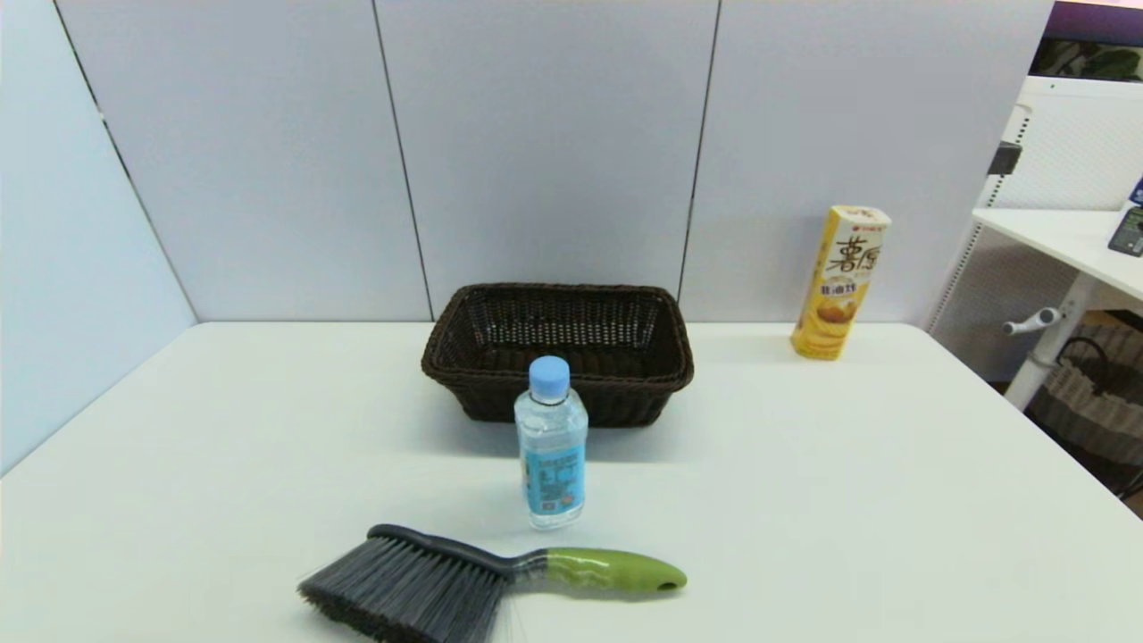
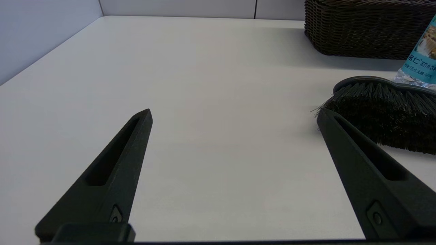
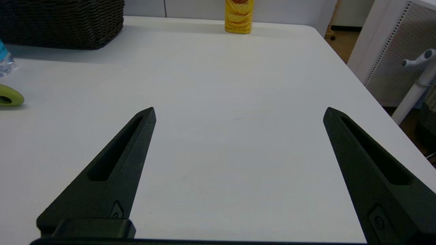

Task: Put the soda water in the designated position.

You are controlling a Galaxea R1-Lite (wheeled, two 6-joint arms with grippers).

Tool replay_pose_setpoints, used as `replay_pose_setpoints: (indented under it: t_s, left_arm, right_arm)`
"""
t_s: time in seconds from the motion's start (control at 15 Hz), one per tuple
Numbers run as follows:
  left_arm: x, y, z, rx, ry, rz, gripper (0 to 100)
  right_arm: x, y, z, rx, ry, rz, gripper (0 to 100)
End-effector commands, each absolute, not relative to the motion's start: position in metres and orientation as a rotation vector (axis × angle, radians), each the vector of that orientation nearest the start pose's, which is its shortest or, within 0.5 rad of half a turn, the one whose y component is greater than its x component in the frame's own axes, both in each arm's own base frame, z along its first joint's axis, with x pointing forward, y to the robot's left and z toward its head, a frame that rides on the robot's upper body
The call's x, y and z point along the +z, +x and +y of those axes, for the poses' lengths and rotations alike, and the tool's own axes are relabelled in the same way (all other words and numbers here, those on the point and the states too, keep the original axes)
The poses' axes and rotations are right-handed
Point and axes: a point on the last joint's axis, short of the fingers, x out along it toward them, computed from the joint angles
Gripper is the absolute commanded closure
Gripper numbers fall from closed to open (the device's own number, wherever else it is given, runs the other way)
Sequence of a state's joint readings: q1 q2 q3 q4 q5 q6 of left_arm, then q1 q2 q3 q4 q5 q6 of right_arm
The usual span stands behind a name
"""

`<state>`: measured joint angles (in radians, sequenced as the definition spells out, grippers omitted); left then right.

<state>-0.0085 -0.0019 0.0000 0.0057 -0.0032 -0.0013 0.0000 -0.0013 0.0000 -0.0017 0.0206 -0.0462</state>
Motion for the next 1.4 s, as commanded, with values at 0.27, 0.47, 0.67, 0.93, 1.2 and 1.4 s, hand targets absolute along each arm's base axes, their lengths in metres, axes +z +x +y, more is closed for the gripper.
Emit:
replay_pose_setpoints:
  t_s: [0.27,0.47,0.67,0.93,1.2,1.4]
  left_arm:
    - [0.0750,-0.0229,0.0001,-0.012,-0.002,0.003,0]
    - [0.0750,-0.0229,0.0001,-0.012,-0.002,0.003,0]
    - [0.0750,-0.0229,0.0001,-0.012,-0.002,0.003,0]
    - [0.0750,-0.0229,0.0001,-0.012,-0.002,0.003,0]
    - [0.0750,-0.0229,0.0001,-0.012,-0.002,0.003,0]
    - [0.0750,-0.0229,0.0001,-0.011,-0.002,0.003,0]
  right_arm:
    - [0.0756,-0.0228,0.0005,0.021,-0.046,-0.002,0]
    - [0.0756,-0.0228,0.0005,0.021,-0.048,-0.002,0]
    - [0.0756,-0.0228,0.0005,0.021,-0.048,-0.002,0]
    - [0.0756,-0.0228,0.0005,0.021,-0.048,-0.002,0]
    - [0.0756,-0.0228,0.0004,0.020,-0.046,-0.002,0]
    - [0.0756,-0.0228,0.0001,0.005,-0.026,-0.002,0]
